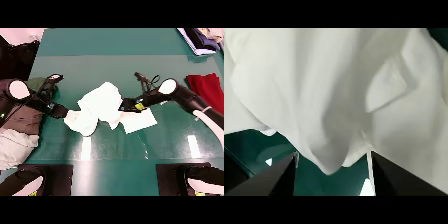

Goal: Fold the shirts.

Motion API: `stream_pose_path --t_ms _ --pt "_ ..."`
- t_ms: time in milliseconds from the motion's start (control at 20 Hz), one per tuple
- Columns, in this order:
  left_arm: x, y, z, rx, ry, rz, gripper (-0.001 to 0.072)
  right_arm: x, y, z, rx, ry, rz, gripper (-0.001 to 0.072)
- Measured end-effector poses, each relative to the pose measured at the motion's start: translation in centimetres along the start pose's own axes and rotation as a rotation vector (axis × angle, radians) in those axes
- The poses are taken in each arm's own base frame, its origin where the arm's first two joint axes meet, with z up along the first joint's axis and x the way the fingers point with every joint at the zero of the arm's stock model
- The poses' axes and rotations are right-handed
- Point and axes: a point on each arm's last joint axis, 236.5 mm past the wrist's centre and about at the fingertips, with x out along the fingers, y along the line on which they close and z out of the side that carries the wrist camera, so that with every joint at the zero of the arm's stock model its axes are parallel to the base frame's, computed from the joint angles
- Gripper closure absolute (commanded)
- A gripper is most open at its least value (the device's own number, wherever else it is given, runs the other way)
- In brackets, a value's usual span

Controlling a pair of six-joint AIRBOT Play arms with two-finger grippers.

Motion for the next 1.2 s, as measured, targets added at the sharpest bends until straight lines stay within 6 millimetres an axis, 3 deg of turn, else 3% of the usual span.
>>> stream_pose_path --t_ms 100,150,350,450,550,700,900,1100,1200 --pt "0.0 0.0 0.0 0.0 0.0 0.0 0.0678 1.2 0.5 0.0 0.005 0.001 0.021 0.0506" --pt "0.0 0.0 0.0 0.0 0.0 0.0 0.0678 1.5 0.7 0.2 0.003 -0.008 0.027 0.0695" --pt "-0.2 0.0 0.1 0.002 -0.004 0.003 0.0679 0.6 1.5 2.0 -0.027 -0.093 0.049 0.0693" --pt "-1.0 0.3 0.9 0.012 -0.025 0.021 0.0679 -2.0 2.1 3.5 -0.043 -0.17 0.064 0.0693" --pt "-3.2 0.5 2.7 0.029 -0.079 0.049 0.0679 -6.0 3.0 5.0 -0.061 -0.269 0.086 0.0693" --pt "-9.4 0.2 7.1 0.07 -0.247 0.1 0.0679 -14.9 4.1 7.1 -0.09 -0.486 0.112 0.0694" --pt "-22.2 -1.9 12.4 0.126 -0.575 0.149 0.0679 -28.1 4.8 7.0 -0.127 -0.806 0.096 0.0694" --pt "-35.1 -4.8 13.3 0.178 -0.894 0.175 0.0679 -39.3 6.6 4.4 -0.194 -1.054 0.022 0.0694" --pt "-39.6 -6.1 12.2 0.198 -1.007 0.179 0.0679 -43.5 7.9 2.6 -0.233 -1.138 -0.036 0.0694"
